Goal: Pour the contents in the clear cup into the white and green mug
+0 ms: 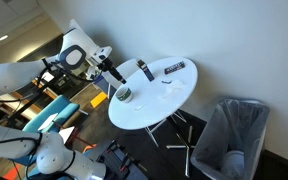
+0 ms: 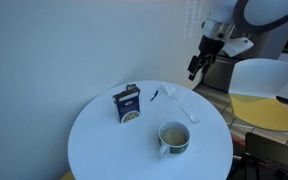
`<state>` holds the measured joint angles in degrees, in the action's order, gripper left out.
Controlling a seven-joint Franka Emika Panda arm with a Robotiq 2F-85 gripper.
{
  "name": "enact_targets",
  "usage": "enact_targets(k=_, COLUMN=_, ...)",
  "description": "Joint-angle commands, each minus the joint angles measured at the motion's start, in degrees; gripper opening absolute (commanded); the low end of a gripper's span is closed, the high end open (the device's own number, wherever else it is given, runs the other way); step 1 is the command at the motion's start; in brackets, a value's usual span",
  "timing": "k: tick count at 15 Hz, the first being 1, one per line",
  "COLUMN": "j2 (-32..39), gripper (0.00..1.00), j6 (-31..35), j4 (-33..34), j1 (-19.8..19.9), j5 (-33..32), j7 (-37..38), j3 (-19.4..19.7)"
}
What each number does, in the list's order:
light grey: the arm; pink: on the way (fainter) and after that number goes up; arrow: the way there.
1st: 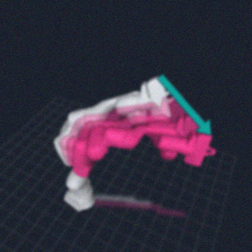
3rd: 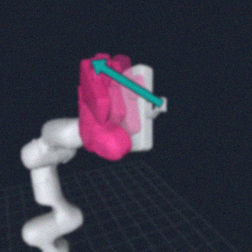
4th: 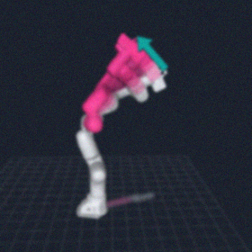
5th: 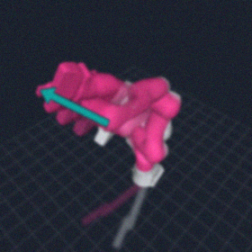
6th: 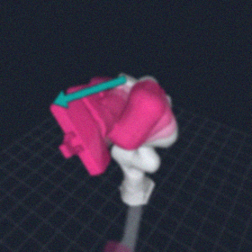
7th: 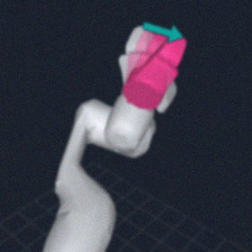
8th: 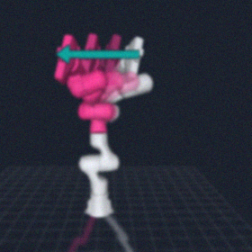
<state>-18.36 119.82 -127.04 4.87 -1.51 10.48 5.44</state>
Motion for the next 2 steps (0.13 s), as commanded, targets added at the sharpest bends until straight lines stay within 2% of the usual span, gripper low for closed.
enact_targets(k=1, j2=-0.5, gripper=1.0, j6=0.1, j4=-0.4, j1=0.7, j5=0.3, j7=-0.2, j3=-0.7)
enact_targets(k=2, j2=-0.8, gripper=1.0, j6=0.2, j4=-0.7, j1=0.7, j5=0.3, j7=-0.2, j3=-0.8)
